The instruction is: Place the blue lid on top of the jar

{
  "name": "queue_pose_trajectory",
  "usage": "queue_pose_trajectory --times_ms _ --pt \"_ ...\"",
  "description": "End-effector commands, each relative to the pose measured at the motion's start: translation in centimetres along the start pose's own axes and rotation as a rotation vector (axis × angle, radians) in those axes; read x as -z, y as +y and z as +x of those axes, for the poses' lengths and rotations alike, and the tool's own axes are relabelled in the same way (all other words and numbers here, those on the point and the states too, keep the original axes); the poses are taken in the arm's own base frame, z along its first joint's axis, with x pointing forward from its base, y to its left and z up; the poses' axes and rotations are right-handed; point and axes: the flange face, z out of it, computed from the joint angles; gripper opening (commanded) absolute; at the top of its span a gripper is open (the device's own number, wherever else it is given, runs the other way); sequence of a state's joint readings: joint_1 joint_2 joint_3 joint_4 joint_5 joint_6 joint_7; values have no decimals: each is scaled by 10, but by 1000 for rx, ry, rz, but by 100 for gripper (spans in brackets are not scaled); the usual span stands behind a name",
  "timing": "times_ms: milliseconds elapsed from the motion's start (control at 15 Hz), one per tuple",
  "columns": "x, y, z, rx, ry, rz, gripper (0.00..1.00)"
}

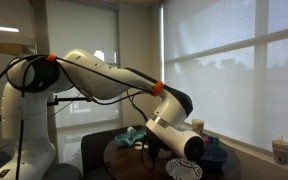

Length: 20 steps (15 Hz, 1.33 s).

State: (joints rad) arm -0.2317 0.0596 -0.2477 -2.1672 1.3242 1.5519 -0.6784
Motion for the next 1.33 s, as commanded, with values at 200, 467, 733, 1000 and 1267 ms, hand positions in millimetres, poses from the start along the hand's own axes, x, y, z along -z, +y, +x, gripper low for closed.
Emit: queue_pose_trajectory --times_ms 200,467,733,1000,1267 --pt "-4 1 0 11 -12 -52 29" --pt "-5 -9 -1 29 -17 -54 67" --pt "-6 -17 -2 44 -20 -57 89" --pt "-5 -26 -3 59 -23 -58 97" --pt "-6 -29 -3 70 -21 -40 93"
